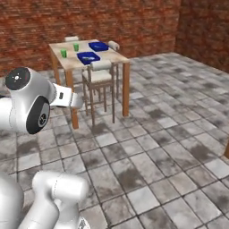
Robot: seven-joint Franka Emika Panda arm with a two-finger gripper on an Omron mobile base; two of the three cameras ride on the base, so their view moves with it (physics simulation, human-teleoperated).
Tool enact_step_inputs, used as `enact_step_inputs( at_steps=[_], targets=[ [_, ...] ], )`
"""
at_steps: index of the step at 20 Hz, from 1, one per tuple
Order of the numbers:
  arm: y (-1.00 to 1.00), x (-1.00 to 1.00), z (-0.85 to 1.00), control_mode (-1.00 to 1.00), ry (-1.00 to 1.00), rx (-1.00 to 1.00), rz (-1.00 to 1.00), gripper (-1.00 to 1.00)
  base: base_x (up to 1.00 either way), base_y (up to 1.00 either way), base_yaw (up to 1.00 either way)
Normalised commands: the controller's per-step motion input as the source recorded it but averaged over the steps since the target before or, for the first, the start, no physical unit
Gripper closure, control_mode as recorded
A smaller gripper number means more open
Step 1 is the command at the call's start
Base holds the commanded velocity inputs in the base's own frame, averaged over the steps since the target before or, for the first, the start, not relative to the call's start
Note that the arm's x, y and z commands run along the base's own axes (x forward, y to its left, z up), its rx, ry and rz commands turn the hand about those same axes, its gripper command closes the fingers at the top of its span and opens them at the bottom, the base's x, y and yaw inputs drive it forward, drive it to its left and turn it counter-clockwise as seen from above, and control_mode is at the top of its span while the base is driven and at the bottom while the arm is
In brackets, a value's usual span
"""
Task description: Gather the mushroom and lime from the fridge and place them on a tray on the dining counter. Then gather the chicken drumstick and fish from the fridge and place them on the other tray.
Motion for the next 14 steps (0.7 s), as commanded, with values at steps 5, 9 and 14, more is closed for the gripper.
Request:
enact_step_inputs(
  at_steps=[5, 9, 14],
  targets=[
    [0.00, 0.00, 0.00, 1.00, 0.00, 0.00, 0.00, 1.00, 0.77, 0.01, 0.70],
    [0.00, 0.00, 0.00, 1.00, 0.00, 0.00, 0.00, 1.00, 1.00, 0.00, 0.50],
    [0.00, 0.00, 0.00, 1.00, 0.00, 0.00, 0.00, 1.00, 1.00, -0.20, 0.22]
  ],
)
